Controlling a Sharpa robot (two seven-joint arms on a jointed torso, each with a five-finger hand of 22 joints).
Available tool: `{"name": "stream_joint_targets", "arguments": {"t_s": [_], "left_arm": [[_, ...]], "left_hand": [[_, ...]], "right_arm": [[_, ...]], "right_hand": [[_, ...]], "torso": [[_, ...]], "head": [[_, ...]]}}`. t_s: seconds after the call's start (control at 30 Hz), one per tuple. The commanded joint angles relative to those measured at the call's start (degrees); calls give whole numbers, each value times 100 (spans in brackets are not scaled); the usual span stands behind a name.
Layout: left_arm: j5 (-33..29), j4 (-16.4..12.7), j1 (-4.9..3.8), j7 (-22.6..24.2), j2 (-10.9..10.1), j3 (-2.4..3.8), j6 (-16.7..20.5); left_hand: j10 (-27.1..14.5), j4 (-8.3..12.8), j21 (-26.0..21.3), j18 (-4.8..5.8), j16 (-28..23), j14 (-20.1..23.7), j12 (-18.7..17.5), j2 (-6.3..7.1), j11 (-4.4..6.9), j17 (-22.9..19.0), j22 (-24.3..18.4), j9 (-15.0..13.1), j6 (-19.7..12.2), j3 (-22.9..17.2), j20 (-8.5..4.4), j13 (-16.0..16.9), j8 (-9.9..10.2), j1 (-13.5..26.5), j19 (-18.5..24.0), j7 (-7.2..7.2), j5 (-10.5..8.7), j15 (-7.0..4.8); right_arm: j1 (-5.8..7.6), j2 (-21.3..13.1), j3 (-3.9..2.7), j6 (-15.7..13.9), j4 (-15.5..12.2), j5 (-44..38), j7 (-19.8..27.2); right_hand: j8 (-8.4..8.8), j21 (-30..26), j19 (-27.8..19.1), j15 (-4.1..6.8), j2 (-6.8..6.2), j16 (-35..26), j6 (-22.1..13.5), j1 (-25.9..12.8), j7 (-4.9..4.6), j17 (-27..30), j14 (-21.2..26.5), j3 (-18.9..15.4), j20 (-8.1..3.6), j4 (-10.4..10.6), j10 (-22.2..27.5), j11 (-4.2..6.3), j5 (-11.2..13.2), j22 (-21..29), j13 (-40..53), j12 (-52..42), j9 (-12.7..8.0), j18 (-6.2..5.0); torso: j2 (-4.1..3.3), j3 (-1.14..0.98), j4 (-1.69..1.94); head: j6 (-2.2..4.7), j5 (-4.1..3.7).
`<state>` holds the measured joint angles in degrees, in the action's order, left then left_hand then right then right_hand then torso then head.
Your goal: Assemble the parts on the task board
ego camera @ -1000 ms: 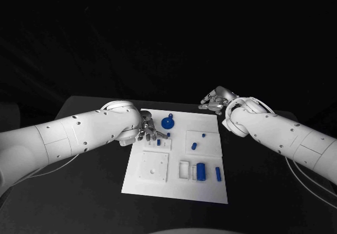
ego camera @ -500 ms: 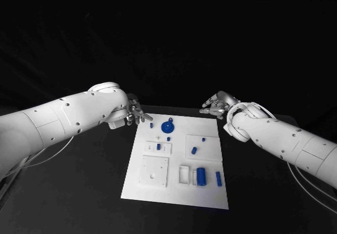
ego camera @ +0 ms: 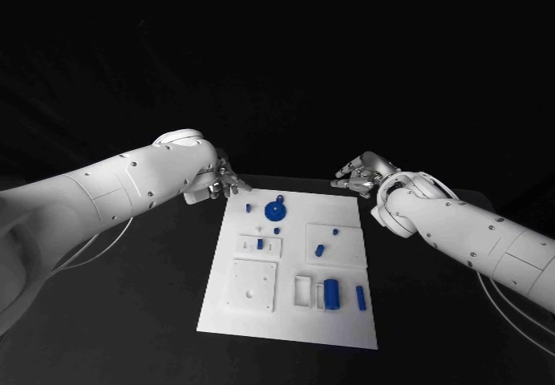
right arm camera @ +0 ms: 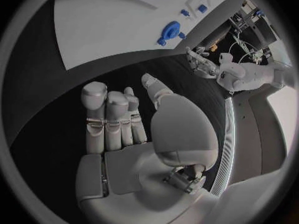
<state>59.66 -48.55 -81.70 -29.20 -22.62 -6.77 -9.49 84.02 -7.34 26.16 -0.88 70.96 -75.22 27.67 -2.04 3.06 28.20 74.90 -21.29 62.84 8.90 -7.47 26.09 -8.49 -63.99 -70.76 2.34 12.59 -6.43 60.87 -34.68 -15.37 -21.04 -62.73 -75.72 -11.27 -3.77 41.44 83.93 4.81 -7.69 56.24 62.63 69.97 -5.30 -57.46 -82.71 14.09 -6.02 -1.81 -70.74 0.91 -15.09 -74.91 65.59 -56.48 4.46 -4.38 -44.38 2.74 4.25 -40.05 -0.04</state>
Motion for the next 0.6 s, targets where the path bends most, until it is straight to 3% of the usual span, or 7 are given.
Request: {"name": "stream_joint_targets", "arguments": {"t_s": [0.03, 0.33, 0.6], "left_arm": [[177, 115, 35, 221, 76, -6, -230], [172, 389, 125, 343, 234, -32, -371], [183, 449, 158, 423, 280, -40, -474]], "left_hand": [[254, -52, -34, -13, 30, 14, 9, 100, -55, -9, 112, 36, -53, -32, 13, 13, -38, -8, -28, 3, -18, 10], [253, 11, -28, -7, 66, 28, 27, 75, -49, 4, 115, 15, -13, -65, 11, 27, -106, -28, -18, -15, 54, 7], [253, 71, -16, -1, 77, 34, 30, 34, -43, 6, 115, -19, 11, -22, 7, 29, -120, -7, -7, -25, 98, 3]], "right_arm": [[4, -11, -38, -60, -52, 14, 56], [18, -25, -167, -88, -175, 13, 54], [24, -26, -211, -97, -225, 13, 50]], "right_hand": [[17, -28, 327, -37, 25, -33, -50, -28, -7, 7, -12, -30, 36, 13, 0, -44, -33, -460, -5, 3, -9, -45], [16, -42, 326, -38, 15, -37, -53, -24, -7, 14, -11, -46, 38, 33, 4, -46, -41, -455, -15, 12, -10, -50], [16, -42, 326, -38, 15, -37, -53, -24, -7, 14, -11, -46, 38, 33, 4, -46, -41, -455, -15, 12, -10, -50]], "torso": [[-61, 0, -18], [-140, -10, -55], [-159, -15, -63]], "head": [[23, 28], [83, 99], [92, 105]]}}
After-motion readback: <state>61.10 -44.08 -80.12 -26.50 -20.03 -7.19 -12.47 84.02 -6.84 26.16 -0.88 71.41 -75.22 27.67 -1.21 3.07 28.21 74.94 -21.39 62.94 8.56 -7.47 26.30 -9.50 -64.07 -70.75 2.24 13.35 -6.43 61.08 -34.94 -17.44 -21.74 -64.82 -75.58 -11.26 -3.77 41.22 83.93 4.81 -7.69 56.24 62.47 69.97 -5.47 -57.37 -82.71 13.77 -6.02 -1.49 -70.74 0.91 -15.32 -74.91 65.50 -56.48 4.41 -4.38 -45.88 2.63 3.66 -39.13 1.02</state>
